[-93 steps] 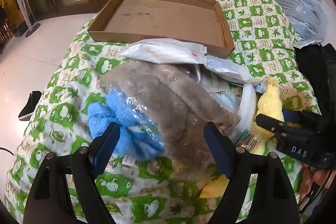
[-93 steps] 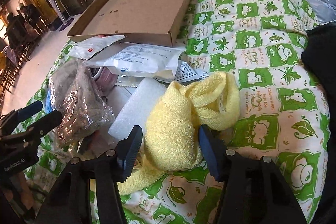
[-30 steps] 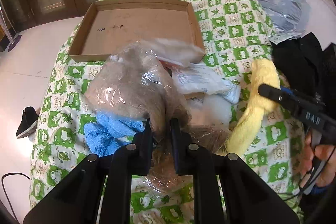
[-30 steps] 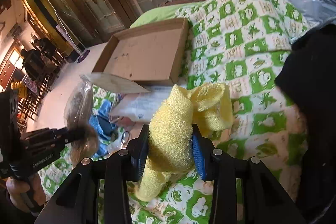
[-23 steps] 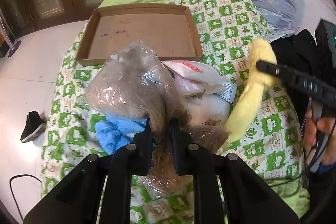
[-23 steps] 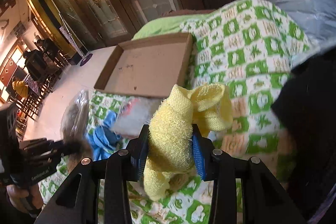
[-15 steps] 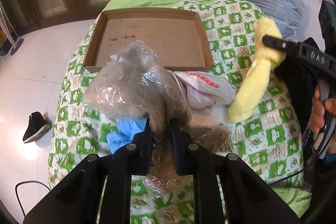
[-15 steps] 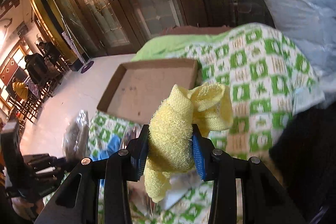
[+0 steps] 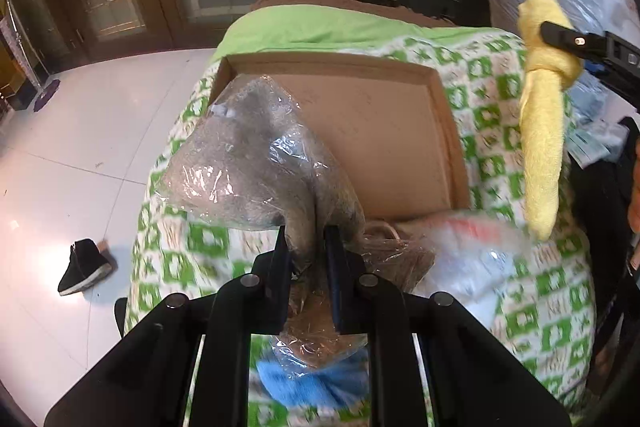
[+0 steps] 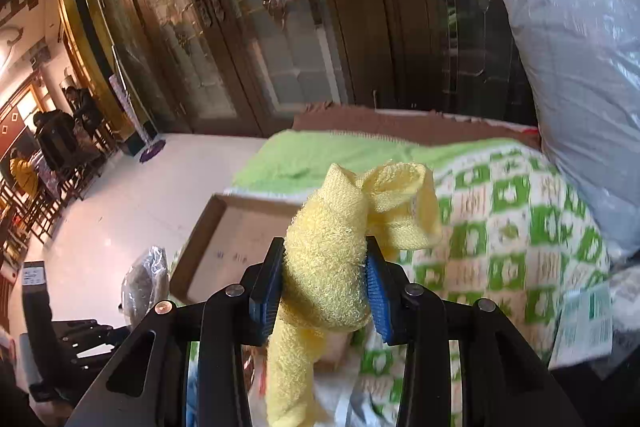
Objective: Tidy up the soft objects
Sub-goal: 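Carry the grey bag with left gripper while right gripper carries yellow towel into box, then open both grippers to drop the items in the box and withdraw, then grasp the blue towel with left gripper while right gripper grasps red-printed white packet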
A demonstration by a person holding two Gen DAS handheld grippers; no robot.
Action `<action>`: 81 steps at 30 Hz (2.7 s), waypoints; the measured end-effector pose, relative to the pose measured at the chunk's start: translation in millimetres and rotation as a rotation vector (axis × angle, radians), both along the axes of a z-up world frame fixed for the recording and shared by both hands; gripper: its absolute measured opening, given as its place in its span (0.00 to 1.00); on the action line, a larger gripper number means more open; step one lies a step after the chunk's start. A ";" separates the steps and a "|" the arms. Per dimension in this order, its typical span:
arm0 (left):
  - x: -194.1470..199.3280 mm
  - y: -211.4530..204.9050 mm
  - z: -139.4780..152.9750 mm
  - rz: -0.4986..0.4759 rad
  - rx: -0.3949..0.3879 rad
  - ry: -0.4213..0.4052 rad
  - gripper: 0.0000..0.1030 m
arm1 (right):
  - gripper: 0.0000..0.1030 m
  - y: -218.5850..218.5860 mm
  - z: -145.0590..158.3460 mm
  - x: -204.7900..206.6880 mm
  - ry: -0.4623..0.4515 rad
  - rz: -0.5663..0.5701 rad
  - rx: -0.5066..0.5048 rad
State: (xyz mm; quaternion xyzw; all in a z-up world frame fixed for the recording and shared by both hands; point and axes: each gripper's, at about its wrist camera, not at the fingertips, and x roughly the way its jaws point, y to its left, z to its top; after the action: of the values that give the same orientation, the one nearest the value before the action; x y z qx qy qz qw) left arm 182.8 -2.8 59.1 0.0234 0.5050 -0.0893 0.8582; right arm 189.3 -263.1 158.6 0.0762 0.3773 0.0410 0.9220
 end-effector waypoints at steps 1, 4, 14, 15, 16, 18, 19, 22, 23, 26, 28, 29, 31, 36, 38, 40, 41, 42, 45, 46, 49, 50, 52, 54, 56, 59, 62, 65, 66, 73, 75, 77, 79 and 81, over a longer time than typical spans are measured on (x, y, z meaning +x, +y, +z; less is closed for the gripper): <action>8.1 0.3 -3.5 0.002 0.000 0.004 0.13 | 0.36 0.2 -1.6 4.3 -0.002 0.001 -0.004; 28.1 -3.2 -15.7 0.004 -0.003 0.026 0.13 | 0.36 1.3 -21.5 20.2 0.030 0.020 0.005; 86.2 -25.4 -49.9 -0.025 0.051 0.064 0.13 | 0.36 18.9 -123.7 83.7 0.238 0.043 0.011; 91.4 -26.1 -53.4 -0.025 0.053 0.067 0.13 | 0.36 21.2 -131.4 89.4 0.247 0.045 0.008; 95.4 -25.6 -56.3 -0.024 0.056 0.070 0.13 | 0.36 23.5 -137.8 94.7 0.252 0.049 0.005; 103.0 -25.9 -64.7 -0.022 0.063 0.083 0.13 | 0.36 27.8 -147.7 102.9 0.256 0.063 -0.001; 105.0 -26.1 -68.4 -0.022 0.066 0.088 0.13 | 0.36 31.3 -150.5 105.7 0.258 0.072 -0.004; 111.9 -26.6 -78.0 -0.025 0.076 0.091 0.13 | 0.36 41.4 -156.2 111.0 0.247 0.108 -0.043; 113.3 -26.7 -79.8 -0.027 0.079 0.088 0.13 | 0.36 46.2 -157.2 113.5 0.246 0.124 -0.057; 116.1 -25.6 -81.1 -0.029 0.094 0.073 0.14 | 0.36 57.7 -167.4 119.0 0.260 0.164 -0.086; 117.1 -23.0 -80.9 -0.029 0.108 0.064 0.14 | 0.37 60.3 -174.4 124.0 0.267 0.165 -0.113; 118.2 -21.0 -80.9 -0.024 0.117 0.060 0.14 | 0.37 61.0 -176.4 126.2 0.267 0.164 -0.121; 121.1 -16.4 -81.6 -0.022 0.120 0.055 0.17 | 0.38 59.6 -177.8 120.1 0.265 0.158 -0.125; 118.8 -16.9 -80.8 -0.019 0.145 0.021 0.41 | 0.44 63.6 -175.6 113.6 0.246 0.148 -0.131; 116.0 -18.7 -79.5 -0.010 0.177 -0.004 0.53 | 0.57 62.9 -174.5 104.3 0.235 0.138 -0.127; 113.6 -20.0 -78.1 -0.014 0.187 -0.021 0.54 | 0.73 60.8 -172.6 99.5 0.215 0.132 -0.117; 113.1 -20.0 -77.4 -0.011 0.188 -0.024 0.55 | 0.78 60.1 -170.9 96.7 0.203 0.135 -0.105; 111.7 -19.4 -76.3 -0.005 0.191 -0.026 0.57 | 0.80 60.4 -168.5 94.0 0.191 0.132 -0.101; 103.1 -14.9 -70.3 0.015 0.179 -0.038 0.65 | 0.86 54.9 -161.6 82.5 0.169 0.132 -0.110; 101.3 -12.2 -68.5 0.023 0.174 -0.043 0.66 | 0.88 54.1 -159.9 79.6 0.163 0.131 -0.106; 90.3 -3.2 -60.5 0.042 0.142 -0.051 0.66 | 0.90 46.5 -153.7 68.8 0.150 0.118 -0.071; 86.7 -0.3 -58.2 0.048 0.132 -0.053 0.66 | 0.92 42.4 -151.6 64.9 0.147 0.109 -0.054; 74.5 7.7 -54.0 0.064 0.102 -0.055 0.66 | 0.93 31.4 -146.1 54.4 0.138 0.083 -0.010; 58.7 15.5 -52.5 0.080 0.072 -0.050 0.66 | 0.94 19.1 -141.6 43.2 0.133 0.054 0.037; 42.0 21.1 -54.2 0.093 0.053 -0.043 0.66 | 0.96 9.0 -139.5 37.5 0.137 0.032 0.070; 16.3 26.0 -60.2 0.107 0.060 -0.040 0.66 | 0.96 -5.4 -144.1 24.7 0.164 0.002 0.103; -12.3 27.7 -69.1 0.118 0.072 -0.032 0.66 | 0.96 -12.5 -148.7 9.0 0.200 -0.022 0.117; -42.3 31.5 -74.7 0.123 0.054 -0.014 0.66 | 0.96 -17.1 -150.9 -3.4 0.229 -0.035 0.142; -47.5 32.0 -76.1 0.125 0.044 -0.009 0.66 | 0.96 -15.9 -149.7 -5.2 0.234 -0.039 0.146; -81.5 36.8 -73.4 0.146 -0.017 -0.010 0.66 | 0.96 -18.5 -145.2 -35.0 0.266 -0.052 0.184; -89.2 38.7 -75.8 0.153 -0.029 -0.005 0.66 | 0.96 -16.9 -146.9 -41.4 0.288 -0.044 0.200; -94.3 40.7 -81.2 0.163 -0.047 0.008 0.66 | 0.96 -13.8 -148.5 -47.2 0.311 -0.029 0.216; -100.4 41.8 -87.7 0.171 -0.046 0.020 0.66 | 0.95 -9.4 -148.5 -51.8 0.330 -0.007 0.235; -101.9 40.6 -92.5 0.168 -0.037 0.036 0.66 | 0.93 -4.5 -147.5 -54.3 0.346 0.013 0.244</action>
State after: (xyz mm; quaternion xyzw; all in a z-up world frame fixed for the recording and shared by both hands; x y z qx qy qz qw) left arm 80.8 37.8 -33.4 -0.0364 0.5188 -0.0268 0.8537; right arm 134.9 -267.6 11.1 0.1909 0.5228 0.0788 0.8270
